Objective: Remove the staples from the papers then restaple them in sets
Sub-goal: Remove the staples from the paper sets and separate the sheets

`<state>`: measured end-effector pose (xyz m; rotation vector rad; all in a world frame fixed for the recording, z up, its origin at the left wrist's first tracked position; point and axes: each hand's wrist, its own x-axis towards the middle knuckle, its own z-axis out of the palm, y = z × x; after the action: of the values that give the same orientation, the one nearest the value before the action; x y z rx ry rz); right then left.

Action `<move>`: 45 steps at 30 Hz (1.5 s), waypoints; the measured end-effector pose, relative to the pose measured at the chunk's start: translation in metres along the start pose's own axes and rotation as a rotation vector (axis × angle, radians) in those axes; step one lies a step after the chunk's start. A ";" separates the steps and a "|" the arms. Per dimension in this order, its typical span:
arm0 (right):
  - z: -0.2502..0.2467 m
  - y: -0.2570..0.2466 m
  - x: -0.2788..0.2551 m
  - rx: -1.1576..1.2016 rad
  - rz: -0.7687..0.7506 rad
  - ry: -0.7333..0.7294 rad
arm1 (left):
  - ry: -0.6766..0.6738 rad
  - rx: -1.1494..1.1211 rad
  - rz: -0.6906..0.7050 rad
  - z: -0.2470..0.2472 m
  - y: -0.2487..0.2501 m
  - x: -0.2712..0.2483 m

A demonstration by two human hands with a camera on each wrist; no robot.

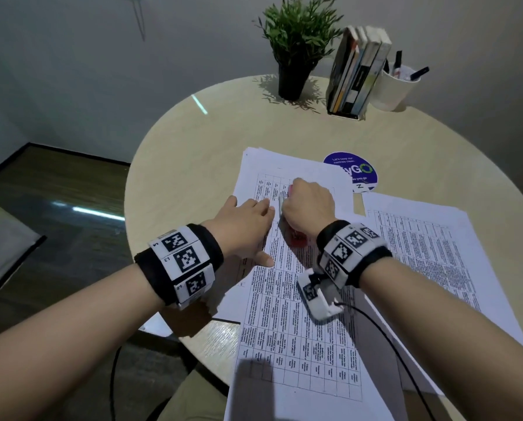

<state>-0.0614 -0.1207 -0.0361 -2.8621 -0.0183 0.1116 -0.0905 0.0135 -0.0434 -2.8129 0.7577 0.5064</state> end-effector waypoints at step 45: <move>-0.091 0.187 -0.035 0.685 0.275 0.447 | 0.096 -1.121 -0.310 -0.030 0.012 0.026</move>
<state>-0.0892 -0.3257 0.0025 -2.1320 0.4180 -0.3924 -0.0678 -0.0165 -0.0263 -3.8692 -0.0516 0.9667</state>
